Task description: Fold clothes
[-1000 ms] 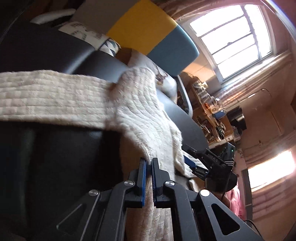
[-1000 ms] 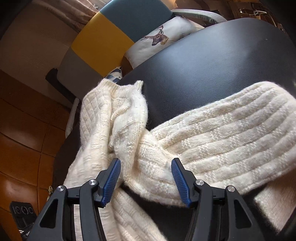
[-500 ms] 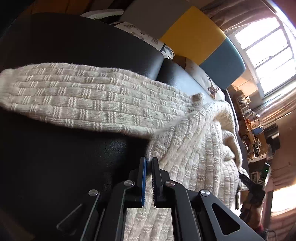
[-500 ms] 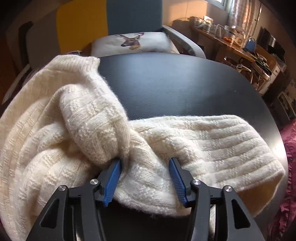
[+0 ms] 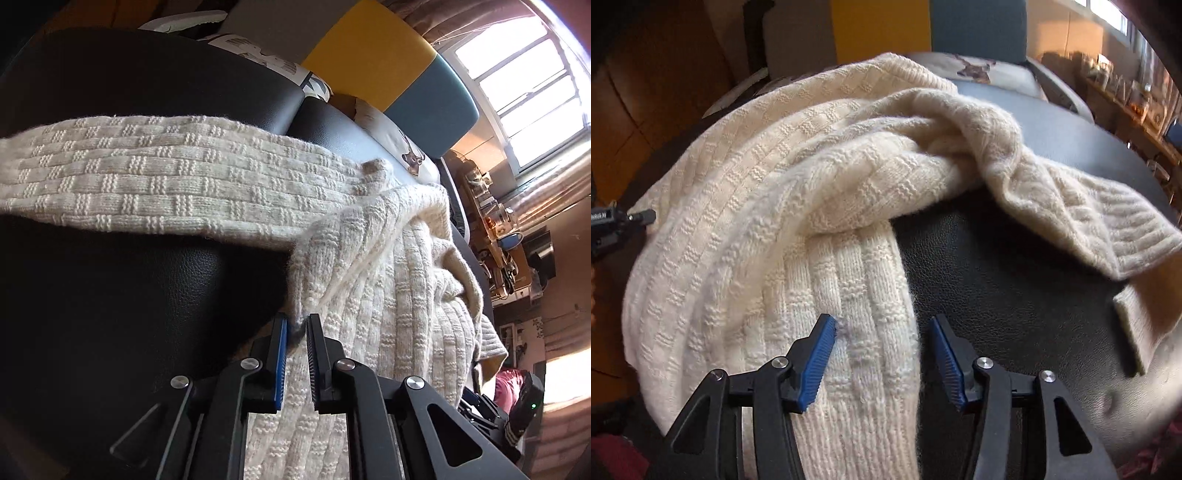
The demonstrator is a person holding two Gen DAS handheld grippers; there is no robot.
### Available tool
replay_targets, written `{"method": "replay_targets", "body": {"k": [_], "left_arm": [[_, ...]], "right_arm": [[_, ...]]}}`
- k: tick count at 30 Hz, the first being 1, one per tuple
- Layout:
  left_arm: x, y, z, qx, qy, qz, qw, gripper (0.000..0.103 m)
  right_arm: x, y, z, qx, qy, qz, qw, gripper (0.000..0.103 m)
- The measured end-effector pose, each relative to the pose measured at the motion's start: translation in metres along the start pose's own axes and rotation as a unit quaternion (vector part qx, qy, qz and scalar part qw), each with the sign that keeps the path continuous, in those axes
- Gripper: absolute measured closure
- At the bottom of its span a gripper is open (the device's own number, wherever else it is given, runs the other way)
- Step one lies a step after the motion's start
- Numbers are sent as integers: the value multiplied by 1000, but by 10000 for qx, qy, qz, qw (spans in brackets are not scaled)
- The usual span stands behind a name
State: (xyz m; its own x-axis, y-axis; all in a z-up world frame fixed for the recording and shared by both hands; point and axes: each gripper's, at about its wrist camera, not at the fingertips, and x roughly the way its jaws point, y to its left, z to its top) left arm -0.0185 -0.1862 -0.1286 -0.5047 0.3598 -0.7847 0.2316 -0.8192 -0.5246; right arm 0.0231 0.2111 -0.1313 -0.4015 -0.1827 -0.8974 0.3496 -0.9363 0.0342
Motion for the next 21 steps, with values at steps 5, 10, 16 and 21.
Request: {"method": "replay_targets", "body": {"k": [5,10,16,21], "left_arm": [[3,-10,-8,294,81,31,9995,91],[8,-14,-14,418,361,-251,9982,79],[-36,4,14,272,-193,-269,9991,76],[-95,54,69,268,-1333,1502,9793,70]], "right_arm": [[-4,5,-12,-783,102,-1452,9863,90],[-23,-50,-16,362,18,-1377,9898,78],[-56,-43,2,1078,-888,-171,9901,74],[-38,10,19,864,-802,1035,9876,73]]}}
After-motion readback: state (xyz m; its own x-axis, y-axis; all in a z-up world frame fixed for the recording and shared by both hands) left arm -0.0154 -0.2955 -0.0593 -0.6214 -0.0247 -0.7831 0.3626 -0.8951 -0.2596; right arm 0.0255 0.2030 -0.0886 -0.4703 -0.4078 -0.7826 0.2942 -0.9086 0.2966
